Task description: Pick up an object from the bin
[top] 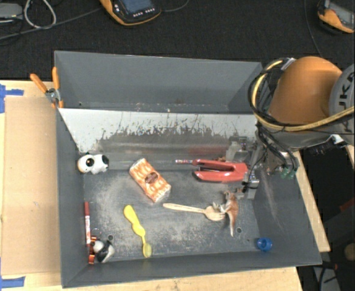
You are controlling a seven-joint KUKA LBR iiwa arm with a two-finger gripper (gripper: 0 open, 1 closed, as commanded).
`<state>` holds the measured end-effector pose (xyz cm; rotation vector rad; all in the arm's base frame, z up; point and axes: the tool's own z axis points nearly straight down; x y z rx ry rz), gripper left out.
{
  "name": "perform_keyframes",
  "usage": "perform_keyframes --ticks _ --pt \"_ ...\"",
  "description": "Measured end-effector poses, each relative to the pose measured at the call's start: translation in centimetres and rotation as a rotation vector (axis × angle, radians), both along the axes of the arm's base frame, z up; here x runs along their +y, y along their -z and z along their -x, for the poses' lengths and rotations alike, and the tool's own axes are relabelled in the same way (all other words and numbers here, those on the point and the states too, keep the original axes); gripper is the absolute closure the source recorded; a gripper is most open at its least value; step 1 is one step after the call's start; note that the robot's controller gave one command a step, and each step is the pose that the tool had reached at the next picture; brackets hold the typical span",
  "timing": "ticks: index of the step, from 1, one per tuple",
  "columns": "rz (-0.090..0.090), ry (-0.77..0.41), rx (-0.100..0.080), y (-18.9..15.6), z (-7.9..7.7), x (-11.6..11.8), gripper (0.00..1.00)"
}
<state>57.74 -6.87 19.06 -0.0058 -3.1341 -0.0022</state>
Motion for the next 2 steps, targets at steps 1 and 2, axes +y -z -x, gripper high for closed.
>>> perform_keyframes --ticks 1,2 --pt "0.001 -0.002 -0.007 -0.5 -0.1 0.0 0.00" --pt "0.000 0.092 -0.008 7.6 2.1 1.2 0.00"
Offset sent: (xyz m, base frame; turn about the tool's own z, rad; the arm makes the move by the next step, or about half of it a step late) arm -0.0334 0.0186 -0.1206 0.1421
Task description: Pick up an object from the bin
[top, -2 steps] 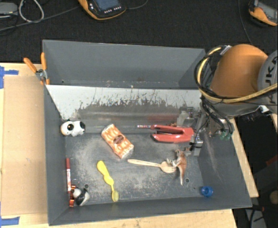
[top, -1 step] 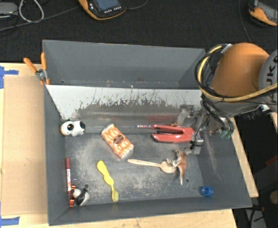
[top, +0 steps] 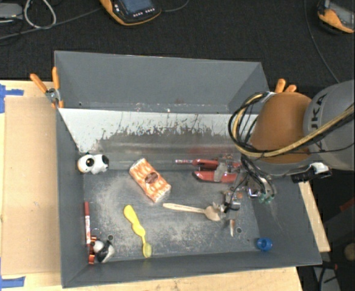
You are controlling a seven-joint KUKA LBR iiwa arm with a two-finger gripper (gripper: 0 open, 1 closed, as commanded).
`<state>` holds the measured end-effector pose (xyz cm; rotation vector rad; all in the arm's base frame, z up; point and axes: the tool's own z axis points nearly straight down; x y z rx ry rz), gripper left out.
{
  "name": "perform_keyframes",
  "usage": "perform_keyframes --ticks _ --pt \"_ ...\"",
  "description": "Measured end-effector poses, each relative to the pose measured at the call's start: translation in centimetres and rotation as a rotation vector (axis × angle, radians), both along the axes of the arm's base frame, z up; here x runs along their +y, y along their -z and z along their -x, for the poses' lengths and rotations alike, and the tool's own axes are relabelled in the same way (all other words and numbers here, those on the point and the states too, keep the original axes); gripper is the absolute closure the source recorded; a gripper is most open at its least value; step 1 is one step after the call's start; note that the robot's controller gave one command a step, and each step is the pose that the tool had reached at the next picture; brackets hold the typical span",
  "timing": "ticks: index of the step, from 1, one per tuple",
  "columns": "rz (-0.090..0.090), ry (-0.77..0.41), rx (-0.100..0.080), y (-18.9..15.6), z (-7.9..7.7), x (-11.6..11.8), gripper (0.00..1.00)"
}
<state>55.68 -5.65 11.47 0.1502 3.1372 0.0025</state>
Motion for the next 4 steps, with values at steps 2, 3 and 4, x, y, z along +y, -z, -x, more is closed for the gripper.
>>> perform_keyframes --ticks 2,3,4 --pt "-0.003 0.074 0.011 0.9 2.2 5.6 0.00" --pt "0.000 0.158 0.000 3.1 3.1 7.3 0.00" --pt "0.000 0.115 0.006 4.5 5.1 -0.6 1.00"
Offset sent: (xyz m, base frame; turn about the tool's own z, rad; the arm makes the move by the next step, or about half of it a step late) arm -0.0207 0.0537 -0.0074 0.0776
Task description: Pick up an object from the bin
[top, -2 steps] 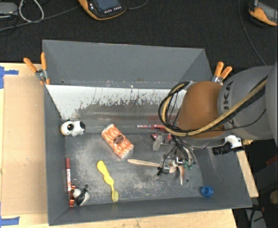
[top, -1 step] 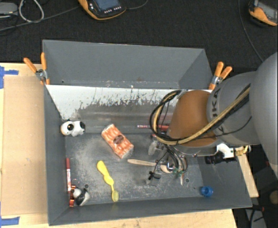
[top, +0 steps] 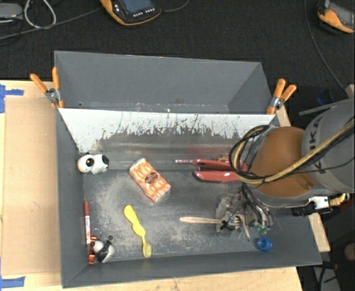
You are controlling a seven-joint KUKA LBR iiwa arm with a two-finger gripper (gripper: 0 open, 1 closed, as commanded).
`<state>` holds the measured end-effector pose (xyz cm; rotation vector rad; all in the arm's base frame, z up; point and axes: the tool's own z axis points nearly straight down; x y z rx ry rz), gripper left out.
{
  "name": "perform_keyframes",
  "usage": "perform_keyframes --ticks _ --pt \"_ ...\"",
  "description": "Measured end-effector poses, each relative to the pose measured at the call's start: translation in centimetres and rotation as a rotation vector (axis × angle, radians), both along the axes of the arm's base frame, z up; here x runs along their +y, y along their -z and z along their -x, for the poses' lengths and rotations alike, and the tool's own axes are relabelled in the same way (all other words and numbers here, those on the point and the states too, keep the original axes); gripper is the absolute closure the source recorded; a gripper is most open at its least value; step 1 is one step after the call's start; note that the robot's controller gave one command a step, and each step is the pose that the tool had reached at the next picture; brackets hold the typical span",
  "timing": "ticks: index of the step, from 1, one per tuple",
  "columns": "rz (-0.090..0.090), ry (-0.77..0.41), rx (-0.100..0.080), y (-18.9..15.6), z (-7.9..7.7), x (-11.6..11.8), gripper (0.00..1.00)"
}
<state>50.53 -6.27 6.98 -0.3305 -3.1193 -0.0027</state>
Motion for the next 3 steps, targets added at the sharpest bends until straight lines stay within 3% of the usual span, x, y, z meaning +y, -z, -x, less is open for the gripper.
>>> perform_keyframes --ticks 2,3 --pt "-0.001 0.000 0.004 -1.6 0.1 0.0 1.00" --pt "-0.002 -0.002 0.010 -5.8 0.3 0.0 1.00"
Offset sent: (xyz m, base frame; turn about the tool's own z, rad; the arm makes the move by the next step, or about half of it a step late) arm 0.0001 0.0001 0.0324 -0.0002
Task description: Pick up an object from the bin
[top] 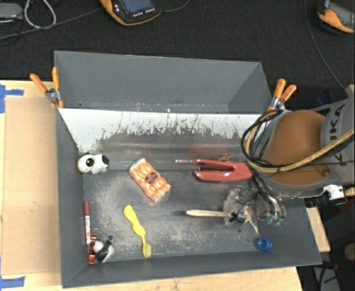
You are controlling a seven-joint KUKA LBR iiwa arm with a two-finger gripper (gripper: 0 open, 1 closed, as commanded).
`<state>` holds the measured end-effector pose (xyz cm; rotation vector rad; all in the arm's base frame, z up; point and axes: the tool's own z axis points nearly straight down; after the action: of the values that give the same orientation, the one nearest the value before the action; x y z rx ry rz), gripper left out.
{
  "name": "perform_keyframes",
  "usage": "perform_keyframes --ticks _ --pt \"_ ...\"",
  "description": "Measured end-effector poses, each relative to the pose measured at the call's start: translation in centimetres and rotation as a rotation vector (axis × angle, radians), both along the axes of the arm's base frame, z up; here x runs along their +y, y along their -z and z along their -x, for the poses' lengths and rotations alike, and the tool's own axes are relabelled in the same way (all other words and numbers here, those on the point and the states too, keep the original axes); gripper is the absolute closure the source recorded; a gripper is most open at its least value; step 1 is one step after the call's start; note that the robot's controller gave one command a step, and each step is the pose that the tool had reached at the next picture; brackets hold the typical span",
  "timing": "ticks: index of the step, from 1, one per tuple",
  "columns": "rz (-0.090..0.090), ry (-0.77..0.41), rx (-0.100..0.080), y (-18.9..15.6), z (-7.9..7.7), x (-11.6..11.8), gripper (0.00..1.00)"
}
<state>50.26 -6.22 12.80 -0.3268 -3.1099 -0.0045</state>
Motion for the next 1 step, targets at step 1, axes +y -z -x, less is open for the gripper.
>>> perform_keyframes --ticks 1 --pt "0.000 -0.001 -0.001 -3.56 -0.03 -0.02 1.00"
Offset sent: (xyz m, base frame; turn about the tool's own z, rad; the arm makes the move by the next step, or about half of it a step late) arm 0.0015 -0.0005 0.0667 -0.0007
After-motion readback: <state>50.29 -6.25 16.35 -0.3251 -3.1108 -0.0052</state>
